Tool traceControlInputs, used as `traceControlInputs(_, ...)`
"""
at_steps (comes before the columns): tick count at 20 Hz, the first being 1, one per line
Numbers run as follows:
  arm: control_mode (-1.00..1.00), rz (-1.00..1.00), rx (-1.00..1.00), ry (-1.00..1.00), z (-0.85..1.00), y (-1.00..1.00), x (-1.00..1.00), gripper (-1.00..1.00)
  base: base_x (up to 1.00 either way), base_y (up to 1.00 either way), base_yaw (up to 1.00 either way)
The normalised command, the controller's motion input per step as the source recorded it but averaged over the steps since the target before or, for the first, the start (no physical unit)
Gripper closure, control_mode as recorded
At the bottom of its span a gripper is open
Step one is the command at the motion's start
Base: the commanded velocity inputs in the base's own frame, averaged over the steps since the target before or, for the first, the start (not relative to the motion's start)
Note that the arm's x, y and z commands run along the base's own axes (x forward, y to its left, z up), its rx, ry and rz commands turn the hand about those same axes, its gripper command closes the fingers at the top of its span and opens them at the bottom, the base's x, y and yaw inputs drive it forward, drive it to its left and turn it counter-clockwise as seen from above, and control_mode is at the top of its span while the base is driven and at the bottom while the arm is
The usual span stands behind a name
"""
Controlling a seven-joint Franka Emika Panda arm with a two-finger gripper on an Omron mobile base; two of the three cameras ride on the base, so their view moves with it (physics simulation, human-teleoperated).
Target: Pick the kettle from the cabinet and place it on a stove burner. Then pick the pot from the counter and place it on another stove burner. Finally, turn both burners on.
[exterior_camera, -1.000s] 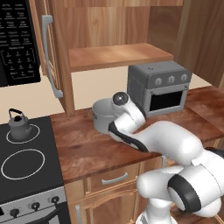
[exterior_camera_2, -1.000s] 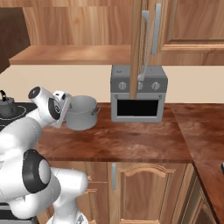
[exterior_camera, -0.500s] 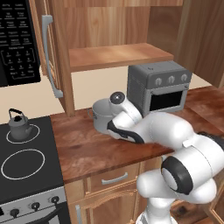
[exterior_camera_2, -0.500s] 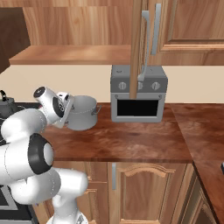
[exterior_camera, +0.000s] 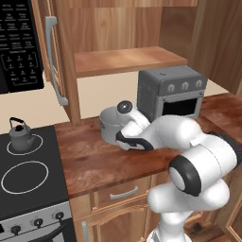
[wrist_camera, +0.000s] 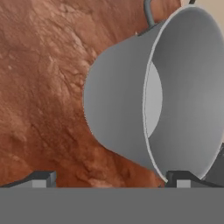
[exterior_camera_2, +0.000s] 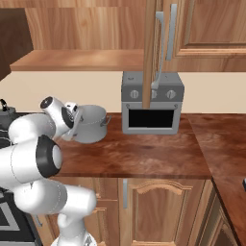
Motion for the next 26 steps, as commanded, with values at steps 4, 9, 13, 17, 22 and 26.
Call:
traceControlInputs(4,-1.00,0.00,0.00,0.00,-0.15,0.01,0.19,-1.00,0.00,0.00,0.00)
traceControlInputs(9,-1.00,0.00,0.00,0.00,-0.09,0.04,0.20,-1.00,0.00,0.00,0.00)
traceControlInputs(13,-1.00,0.00,0.00,0.02,-0.06,0.07,0.21,-1.00,0.00,0.00,0.00)
traceControlInputs(17,-1.00,0.00,0.00,0.03,-0.05,0.08,0.21,-1.00,0.00,0.00,0.00)
traceControlInputs(22,-1.00,0.00,0.00,0.05,-0.09,0.08,0.23,-1.00,0.00,0.00,0.00)
traceControlInputs(26,-1.00,0.00,0.00,0.04,-0.10,0.07,0.26,-1.00,0.00,0.00,0.00)
